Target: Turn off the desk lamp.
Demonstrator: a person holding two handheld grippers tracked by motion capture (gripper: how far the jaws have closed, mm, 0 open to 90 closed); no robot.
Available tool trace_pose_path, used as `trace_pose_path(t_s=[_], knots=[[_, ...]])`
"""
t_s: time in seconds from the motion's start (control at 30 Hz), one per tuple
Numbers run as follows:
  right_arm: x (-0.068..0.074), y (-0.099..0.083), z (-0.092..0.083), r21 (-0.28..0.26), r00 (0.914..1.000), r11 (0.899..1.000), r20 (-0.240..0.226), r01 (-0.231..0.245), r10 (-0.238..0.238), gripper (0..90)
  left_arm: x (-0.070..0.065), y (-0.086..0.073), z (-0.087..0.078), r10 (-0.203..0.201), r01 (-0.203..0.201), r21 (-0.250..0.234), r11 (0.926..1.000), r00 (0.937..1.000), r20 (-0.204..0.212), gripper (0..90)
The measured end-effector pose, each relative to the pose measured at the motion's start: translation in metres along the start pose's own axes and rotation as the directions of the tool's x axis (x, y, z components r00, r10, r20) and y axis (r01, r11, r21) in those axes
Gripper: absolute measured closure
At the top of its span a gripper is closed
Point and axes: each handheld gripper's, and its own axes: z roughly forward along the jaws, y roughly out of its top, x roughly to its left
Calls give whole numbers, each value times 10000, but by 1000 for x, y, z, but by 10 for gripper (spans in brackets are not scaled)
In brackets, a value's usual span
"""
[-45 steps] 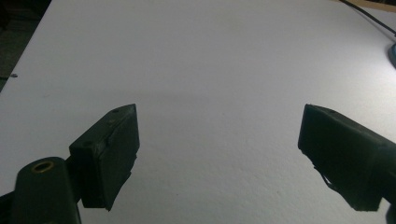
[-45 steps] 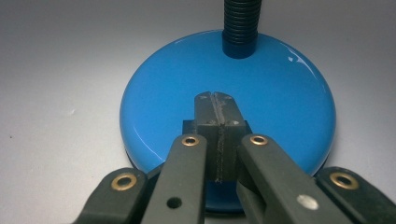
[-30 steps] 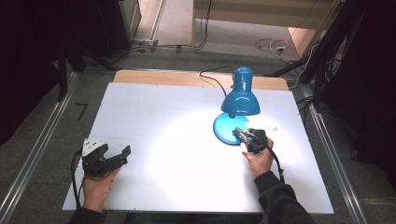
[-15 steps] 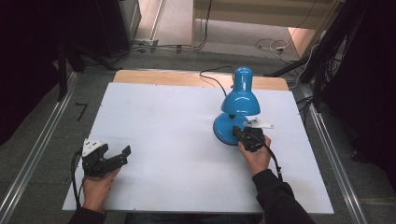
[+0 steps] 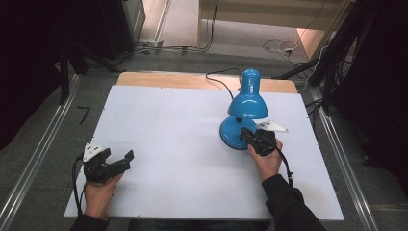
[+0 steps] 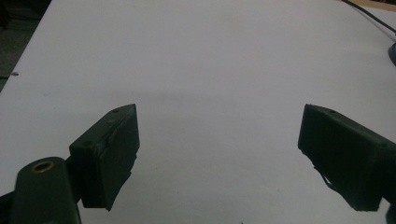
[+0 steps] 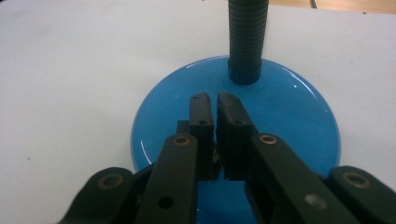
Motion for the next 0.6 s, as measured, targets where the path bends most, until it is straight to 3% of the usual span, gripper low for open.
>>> trace_pose_path(t_s=[0.03,0.13,0.3,0.33,0.6], knots=[[0,0,0,0,10000,10000,0,0,0,792,0,0,0,-14,14,-5,10000,10000,1,132],[-1,1,-2,-97,10000,9999,26,-63,63,651,0,0,0,7,-7,-8,10000,10000,-4,131],[-1,1,-2,-59,10000,10000,-91,-15,15,533,0,0,0,-11,11,-19,10000,10000,6,132],[-1,0,-2,-45,9999,10000,-169,11,-12,457,1,0,0,-17,17,-22,10000,10000,14,132],[-1,0,-1,-73,9997,10000,-226,-16,15,291,0,0,-1,-8,8,-57,10000,10000,8,132]])
